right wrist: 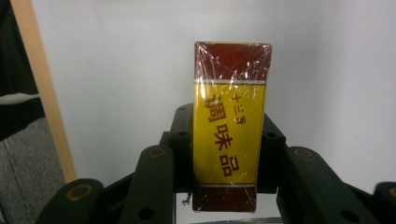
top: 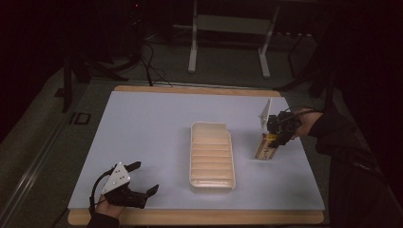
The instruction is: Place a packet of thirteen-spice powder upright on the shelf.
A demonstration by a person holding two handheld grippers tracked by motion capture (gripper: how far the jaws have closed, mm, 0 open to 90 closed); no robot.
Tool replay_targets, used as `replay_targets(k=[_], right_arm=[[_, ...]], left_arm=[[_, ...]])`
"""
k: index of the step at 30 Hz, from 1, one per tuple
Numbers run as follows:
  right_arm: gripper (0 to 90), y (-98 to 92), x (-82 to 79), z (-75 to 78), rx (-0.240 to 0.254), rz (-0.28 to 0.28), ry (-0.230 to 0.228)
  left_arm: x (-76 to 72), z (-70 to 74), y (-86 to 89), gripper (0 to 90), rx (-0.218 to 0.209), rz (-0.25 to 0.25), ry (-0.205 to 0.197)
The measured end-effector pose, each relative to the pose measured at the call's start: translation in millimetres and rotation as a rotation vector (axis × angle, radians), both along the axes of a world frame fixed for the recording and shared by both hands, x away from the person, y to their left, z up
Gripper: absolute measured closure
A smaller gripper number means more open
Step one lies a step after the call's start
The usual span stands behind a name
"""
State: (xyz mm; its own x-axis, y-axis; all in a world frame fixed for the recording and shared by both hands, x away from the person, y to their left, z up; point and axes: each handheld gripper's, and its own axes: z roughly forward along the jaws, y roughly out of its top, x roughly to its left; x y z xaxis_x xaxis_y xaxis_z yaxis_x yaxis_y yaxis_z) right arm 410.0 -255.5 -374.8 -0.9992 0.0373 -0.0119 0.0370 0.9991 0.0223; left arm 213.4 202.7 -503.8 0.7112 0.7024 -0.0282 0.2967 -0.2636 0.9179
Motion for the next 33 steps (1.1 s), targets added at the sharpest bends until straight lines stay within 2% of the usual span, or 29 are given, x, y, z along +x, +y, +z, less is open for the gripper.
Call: replay_targets(k=[4, 12, 17, 25, 27, 33], right_arm=[[67.4, 2.6, -3.3, 10.7, 0.014, -0.017, -0.005], [67.4, 12.1, -9.0, 26.4, 0.015, -0.005, -0.021], [67.4, 19.4, -13.3, 36.8, 0.059, 0.019, -0.043], [67.4, 31.2, -17.9, 45.6, 0.103, 0.061, -0.062], [67.4, 36.0, -20.4, 49.5, 0.135, 0.091, -0.074], [67.4, 44.1, -22.5, 54.7, 0.186, 0.109, -0.086]], left_arm=[[0.2, -0.1, -0.2, 1.0, 0.000, 0.000, 0.000], [0.2, 0.0, -0.1, 1.0, 0.002, 0.000, -0.003], [-0.1, 0.0, -0.2, 1.0, 0.000, -0.001, -0.001], [0.0, -0.3, -1.2, 1.0, 0.004, -0.006, 0.002], [-0.1, -0.3, -1.3, 1.0, 0.004, -0.008, 0.002], [-0.2, -0.3, -1.4, 1.0, 0.005, -0.012, 0.002]])
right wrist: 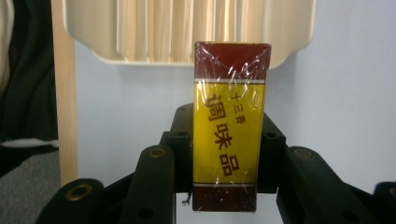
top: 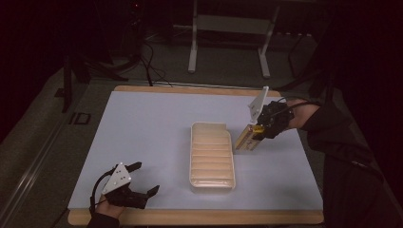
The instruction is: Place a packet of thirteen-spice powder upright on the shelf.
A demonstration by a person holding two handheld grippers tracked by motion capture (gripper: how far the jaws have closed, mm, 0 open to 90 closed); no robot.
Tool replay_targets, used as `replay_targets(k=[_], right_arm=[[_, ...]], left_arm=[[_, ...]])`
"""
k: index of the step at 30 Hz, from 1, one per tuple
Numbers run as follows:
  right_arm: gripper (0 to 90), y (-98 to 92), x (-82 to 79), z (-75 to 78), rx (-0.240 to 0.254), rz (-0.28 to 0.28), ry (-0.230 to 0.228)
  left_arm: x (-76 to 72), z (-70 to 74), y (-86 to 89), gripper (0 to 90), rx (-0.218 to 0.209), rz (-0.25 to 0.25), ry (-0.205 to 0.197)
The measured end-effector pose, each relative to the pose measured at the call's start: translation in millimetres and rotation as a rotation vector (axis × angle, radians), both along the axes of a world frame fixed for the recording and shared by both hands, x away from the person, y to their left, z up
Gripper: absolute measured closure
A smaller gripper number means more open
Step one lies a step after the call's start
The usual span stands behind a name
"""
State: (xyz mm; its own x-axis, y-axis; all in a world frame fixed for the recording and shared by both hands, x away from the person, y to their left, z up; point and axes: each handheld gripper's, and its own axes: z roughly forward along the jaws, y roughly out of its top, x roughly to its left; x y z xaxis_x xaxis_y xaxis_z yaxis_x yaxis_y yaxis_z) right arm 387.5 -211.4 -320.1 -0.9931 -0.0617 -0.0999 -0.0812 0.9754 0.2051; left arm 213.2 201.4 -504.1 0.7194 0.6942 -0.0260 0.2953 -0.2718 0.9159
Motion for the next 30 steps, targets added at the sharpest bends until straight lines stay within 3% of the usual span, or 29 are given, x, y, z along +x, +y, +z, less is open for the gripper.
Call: replay_targets(k=[8, 15, 23, 30], right_arm=[[67.4, 9.7, -1.0, 4.8, 0.115, 0.023, -0.016], [67.4, 20.4, 1.6, 2.1, 0.185, 0.047, -0.045], [67.3, 34.4, 7.6, -7.6, 0.241, 0.094, -0.049], [67.3, 42.7, 16.9, -21.7, 0.286, 0.115, -0.080]], left_arm=[[0.1, 0.0, 0.1, 1.0, -0.003, 0.001, -0.001], [-0.3, 0.2, 0.3, 1.0, -0.004, 0.000, -0.002], [-0.4, 0.1, 0.0, 1.0, 0.001, -0.005, -0.001], [-0.9, 0.1, -0.2, 1.0, 0.006, -0.008, 0.000]])
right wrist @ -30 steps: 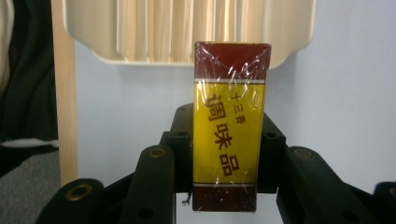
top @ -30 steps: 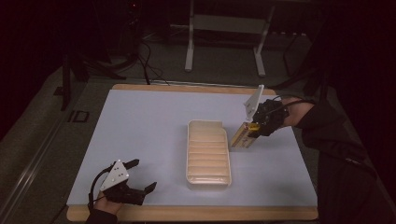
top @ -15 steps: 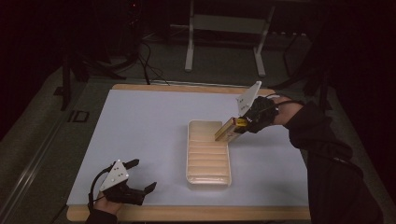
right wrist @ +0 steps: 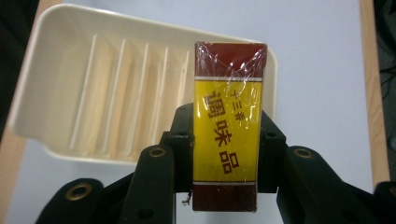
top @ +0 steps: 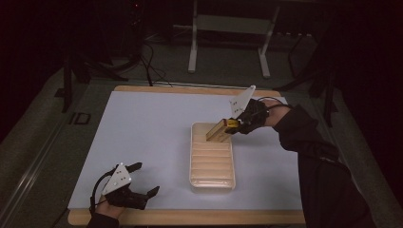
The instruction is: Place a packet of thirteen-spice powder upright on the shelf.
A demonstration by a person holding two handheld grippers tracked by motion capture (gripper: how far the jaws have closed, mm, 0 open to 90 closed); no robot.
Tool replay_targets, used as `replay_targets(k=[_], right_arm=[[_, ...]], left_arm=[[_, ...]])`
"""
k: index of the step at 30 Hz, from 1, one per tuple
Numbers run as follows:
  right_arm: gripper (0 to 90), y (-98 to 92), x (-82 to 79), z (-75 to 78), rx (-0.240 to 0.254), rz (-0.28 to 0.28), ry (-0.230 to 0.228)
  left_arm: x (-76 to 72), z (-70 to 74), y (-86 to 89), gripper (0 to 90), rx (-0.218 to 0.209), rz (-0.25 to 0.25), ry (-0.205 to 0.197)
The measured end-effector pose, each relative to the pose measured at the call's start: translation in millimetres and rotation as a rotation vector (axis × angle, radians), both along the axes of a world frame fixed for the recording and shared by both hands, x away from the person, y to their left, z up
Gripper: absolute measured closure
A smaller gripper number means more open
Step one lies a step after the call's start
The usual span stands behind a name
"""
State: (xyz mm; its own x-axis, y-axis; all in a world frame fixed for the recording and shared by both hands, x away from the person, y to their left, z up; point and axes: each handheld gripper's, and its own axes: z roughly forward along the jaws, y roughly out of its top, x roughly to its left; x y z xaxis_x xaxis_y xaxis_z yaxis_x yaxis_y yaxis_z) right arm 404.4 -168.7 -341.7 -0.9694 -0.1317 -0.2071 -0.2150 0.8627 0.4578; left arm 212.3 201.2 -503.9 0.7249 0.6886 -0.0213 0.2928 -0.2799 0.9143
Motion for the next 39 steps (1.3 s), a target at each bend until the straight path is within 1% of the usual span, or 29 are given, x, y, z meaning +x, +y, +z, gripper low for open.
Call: replay_targets(k=[4, 7, 16, 21, 22, 24, 26, 28, 31, 39], right_arm=[[67.2, 1.1, 5.5, -7.2, 0.028, 0.008, -0.007], [67.2, 1.3, 10.9, -13.5, 0.031, 0.003, -0.016], [67.3, 1.4, 19.6, -31.1, 0.036, 0.013, 0.010], [67.3, 4.5, 20.8, -40.2, 0.025, 0.019, 0.022], [67.2, 5.1, 21.5, -41.4, 0.022, 0.013, 0.021], [67.1, 6.0, 22.8, -44.1, 0.016, 0.011, 0.031], [67.1, 8.0, 24.3, -47.0, 0.007, -0.003, 0.041], [67.1, 9.0, 25.0, -48.6, 0.008, 0.002, 0.040], [67.1, 14.1, 27.8, -54.3, 0.014, -0.005, 0.053], [66.7, 23.2, 31.3, -64.4, 0.003, -0.010, 0.073]], left_arm=[[-0.1, 0.2, 0.3, 0.9, -0.002, -0.001, 0.000], [-0.3, 0.2, 0.2, 1.0, -0.001, -0.003, -0.001], [-0.2, 0.1, 0.3, 1.0, -0.002, -0.005, 0.000], [-0.3, -0.1, 0.2, 1.0, 0.000, -0.007, 0.002], [-0.3, -0.1, 0.0, 1.0, -0.002, -0.006, 0.002], [-0.3, -0.1, 0.0, 1.0, -0.002, -0.006, 0.002], [-0.3, -0.1, 0.1, 0.9, 0.000, -0.007, 0.002], [-0.3, -0.1, 0.1, 1.0, 0.000, -0.007, 0.002], [-0.4, 0.0, 0.1, 1.0, 0.001, -0.009, 0.002], [-0.4, -0.2, -0.2, 1.0, 0.002, -0.013, 0.003]])
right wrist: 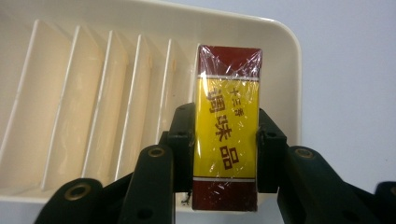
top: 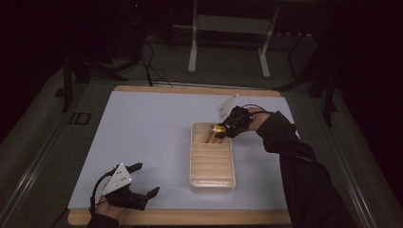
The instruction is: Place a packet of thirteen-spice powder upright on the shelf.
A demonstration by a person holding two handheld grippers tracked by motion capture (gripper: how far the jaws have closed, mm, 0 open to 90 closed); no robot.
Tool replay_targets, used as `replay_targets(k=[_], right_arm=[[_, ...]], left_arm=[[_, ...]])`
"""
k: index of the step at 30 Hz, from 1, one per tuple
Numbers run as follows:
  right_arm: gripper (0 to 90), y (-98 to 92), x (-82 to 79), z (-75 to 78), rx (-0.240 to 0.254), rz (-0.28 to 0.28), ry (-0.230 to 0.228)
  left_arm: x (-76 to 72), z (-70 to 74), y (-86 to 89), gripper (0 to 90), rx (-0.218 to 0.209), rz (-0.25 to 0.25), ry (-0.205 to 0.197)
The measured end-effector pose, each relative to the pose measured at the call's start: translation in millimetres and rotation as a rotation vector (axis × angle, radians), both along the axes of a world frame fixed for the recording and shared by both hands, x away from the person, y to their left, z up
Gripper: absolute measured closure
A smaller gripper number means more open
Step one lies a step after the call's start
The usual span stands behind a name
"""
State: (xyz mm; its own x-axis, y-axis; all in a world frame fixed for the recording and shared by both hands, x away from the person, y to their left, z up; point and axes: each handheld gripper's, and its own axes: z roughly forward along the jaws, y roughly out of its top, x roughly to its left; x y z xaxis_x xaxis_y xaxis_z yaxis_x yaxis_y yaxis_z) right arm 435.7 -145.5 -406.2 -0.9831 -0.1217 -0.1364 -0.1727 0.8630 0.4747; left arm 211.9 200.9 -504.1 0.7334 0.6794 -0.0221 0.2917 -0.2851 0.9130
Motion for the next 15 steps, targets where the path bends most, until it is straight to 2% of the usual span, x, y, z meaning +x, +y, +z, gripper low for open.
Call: replay_targets(k=[11, 15], right_arm=[[66.1, 11.6, 4.2, -15.1, -0.021, -0.008, 0.024], [66.2, 15.0, 4.5, -18.0, -0.010, -0.013, 0.037]], left_arm=[[-0.2, -0.1, -0.2, 1.0, 0.002, -0.004, 0.000], [-0.2, -0.1, -0.2, 1.0, 0.001, -0.004, 0.000]])
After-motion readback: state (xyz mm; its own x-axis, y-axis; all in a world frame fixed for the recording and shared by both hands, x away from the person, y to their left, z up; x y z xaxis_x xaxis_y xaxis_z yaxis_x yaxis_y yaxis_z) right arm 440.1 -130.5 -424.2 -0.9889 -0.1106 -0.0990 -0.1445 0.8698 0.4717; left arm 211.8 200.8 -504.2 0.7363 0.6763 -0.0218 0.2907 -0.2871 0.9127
